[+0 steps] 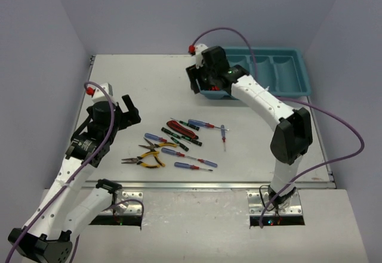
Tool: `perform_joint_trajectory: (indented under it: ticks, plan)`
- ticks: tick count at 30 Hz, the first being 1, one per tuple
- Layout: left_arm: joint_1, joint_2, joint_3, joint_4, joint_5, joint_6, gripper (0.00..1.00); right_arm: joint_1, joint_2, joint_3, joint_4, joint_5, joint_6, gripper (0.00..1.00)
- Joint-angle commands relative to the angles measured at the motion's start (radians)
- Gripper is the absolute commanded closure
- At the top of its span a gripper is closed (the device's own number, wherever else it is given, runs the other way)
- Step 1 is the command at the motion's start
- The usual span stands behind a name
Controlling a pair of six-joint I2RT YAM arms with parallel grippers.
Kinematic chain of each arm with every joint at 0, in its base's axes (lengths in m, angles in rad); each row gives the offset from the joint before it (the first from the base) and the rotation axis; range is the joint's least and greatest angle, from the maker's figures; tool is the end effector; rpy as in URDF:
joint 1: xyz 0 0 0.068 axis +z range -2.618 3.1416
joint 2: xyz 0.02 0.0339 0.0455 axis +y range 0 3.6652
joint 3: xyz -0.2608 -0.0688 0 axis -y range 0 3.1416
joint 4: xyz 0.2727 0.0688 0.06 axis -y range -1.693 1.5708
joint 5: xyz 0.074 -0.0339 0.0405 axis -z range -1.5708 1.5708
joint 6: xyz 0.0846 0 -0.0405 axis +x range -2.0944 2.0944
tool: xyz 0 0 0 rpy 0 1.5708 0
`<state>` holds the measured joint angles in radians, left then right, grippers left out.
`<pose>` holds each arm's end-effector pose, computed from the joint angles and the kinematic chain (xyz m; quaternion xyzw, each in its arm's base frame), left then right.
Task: Sort the tools into containers
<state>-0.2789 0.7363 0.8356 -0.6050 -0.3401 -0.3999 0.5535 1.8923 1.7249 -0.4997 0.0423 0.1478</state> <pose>0.2257 -0.0353 0.3009 -0.1371 0.8423 -0.0291 0.5204 0.4322 0.2629 0.2766 -0.1722 0.8829 0.1321 0.4165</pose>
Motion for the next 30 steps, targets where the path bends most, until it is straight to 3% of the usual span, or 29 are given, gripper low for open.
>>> perform_joint_trajectory:
  ticks: [1,8,15,26,30]
  plan:
    - [0.017,-0.032,0.023,0.022,-0.025,-0.013,0.00,0.170,-0.006,-0.161,0.058,-0.046,-0.076,0.39]
    - [0.017,-0.046,0.020,0.030,-0.011,-0.008,0.00,0.265,0.125,-0.099,0.012,-0.026,-0.127,0.42]
    - [0.017,-0.052,0.017,0.033,0.002,-0.003,0.00,0.278,0.288,0.014,-0.038,0.013,-0.139,0.42]
    - [0.017,-0.068,0.016,0.040,0.018,0.003,0.00,0.283,0.391,0.065,-0.058,-0.003,-0.140,0.61]
    - [0.017,-0.072,0.014,0.039,0.020,0.003,0.00,0.287,0.417,0.076,-0.067,-0.002,-0.140,0.60]
